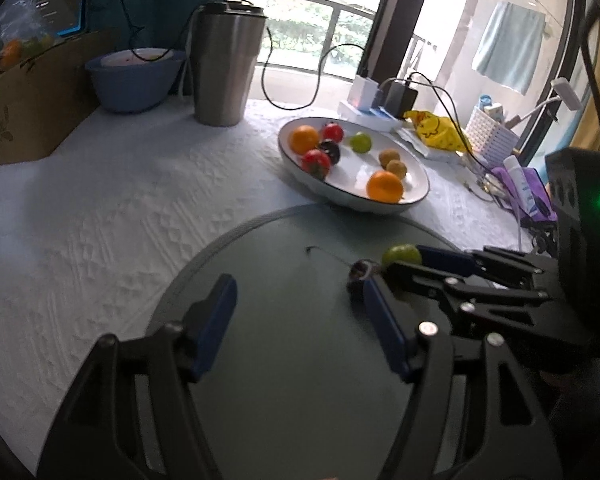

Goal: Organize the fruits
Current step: 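Grasp a green lime with the right gripper while the left grasps a dark cherry, then carry the lime and cherry onto the white plate and open both grippers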

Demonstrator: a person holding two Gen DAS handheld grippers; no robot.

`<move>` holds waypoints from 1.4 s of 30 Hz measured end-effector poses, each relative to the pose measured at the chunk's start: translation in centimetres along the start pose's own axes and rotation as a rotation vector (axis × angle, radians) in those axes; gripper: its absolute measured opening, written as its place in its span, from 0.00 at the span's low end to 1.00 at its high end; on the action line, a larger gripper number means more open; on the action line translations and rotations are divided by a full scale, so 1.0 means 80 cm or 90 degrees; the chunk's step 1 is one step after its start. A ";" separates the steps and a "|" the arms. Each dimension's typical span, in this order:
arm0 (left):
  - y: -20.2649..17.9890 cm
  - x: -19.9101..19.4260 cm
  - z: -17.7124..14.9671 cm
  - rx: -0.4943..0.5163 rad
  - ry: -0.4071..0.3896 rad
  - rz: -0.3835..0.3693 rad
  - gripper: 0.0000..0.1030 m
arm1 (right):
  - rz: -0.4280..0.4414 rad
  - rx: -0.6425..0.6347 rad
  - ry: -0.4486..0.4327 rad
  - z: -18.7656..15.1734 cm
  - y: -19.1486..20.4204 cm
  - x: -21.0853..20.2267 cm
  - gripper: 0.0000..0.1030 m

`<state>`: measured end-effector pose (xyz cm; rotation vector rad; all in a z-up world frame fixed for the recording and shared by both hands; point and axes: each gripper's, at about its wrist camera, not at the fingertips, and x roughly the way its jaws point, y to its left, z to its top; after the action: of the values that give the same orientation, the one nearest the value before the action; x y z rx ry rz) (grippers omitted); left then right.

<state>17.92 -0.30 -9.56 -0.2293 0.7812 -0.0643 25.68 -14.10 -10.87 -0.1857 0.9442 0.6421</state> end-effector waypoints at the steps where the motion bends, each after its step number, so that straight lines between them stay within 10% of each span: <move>1: -0.003 0.000 0.000 0.002 0.001 -0.002 0.66 | 0.002 -0.002 0.000 0.000 -0.001 0.000 0.32; 18: -0.031 0.045 0.010 0.006 0.077 -0.020 0.65 | 0.017 0.016 -0.037 -0.007 -0.036 -0.031 0.32; 29: -0.060 0.056 0.011 0.055 0.101 -0.029 0.28 | 0.027 0.029 -0.045 -0.008 -0.049 -0.037 0.32; 42: -0.064 0.047 0.020 0.072 0.083 -0.054 0.27 | 0.010 0.029 -0.040 -0.002 -0.044 -0.037 0.32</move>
<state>21.85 -5.53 -9.87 -0.1515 0.8943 -0.2049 26.39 -18.29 -9.06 -0.1175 0.8989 0.6373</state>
